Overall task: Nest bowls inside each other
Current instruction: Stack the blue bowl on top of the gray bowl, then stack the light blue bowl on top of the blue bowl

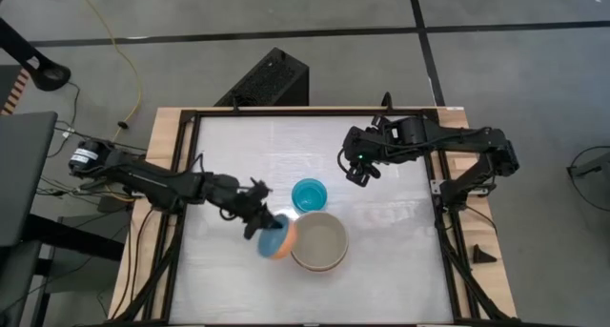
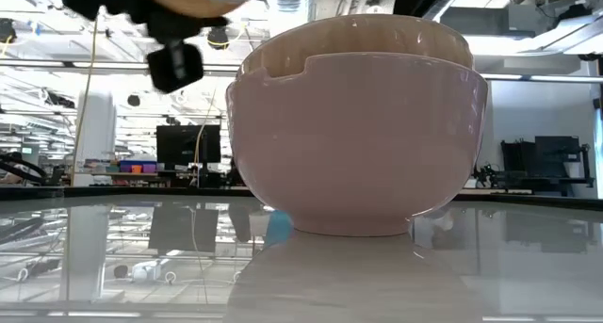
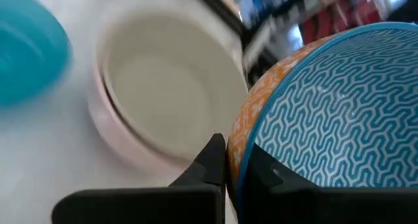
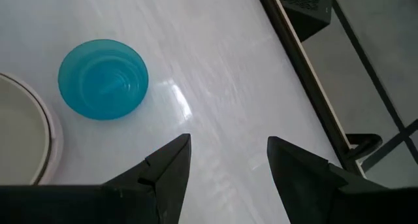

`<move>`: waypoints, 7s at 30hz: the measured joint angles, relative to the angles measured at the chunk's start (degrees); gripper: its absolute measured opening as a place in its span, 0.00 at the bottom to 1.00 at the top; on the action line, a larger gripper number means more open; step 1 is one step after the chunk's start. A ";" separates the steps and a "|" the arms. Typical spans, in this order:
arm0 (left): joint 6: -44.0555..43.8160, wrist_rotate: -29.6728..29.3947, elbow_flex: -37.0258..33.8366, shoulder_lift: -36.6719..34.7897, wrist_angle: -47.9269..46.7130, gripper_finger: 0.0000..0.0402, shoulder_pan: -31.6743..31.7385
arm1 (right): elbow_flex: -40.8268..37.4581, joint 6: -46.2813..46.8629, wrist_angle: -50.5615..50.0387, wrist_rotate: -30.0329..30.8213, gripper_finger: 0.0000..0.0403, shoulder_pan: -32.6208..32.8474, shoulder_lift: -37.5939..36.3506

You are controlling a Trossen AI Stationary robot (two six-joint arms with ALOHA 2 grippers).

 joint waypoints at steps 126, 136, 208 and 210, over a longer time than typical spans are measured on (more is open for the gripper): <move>71.92 -8.94 47.16 39.99 -57.99 0.54 16.69 | -15.93 15.49 11.61 3.58 0.59 9.53 -32.06; 73.37 -7.48 47.39 39.99 -56.64 0.54 16.77 | -15.93 16.11 10.60 3.58 0.59 9.51 -32.06; 55.52 5.25 65.16 39.82 -64.76 0.00 16.39 | -15.93 16.47 10.40 4.48 0.59 9.53 -32.04; 54.83 6.32 65.86 39.82 -65.03 0.00 14.87 | -15.93 16.33 10.38 4.48 0.59 9.53 -32.04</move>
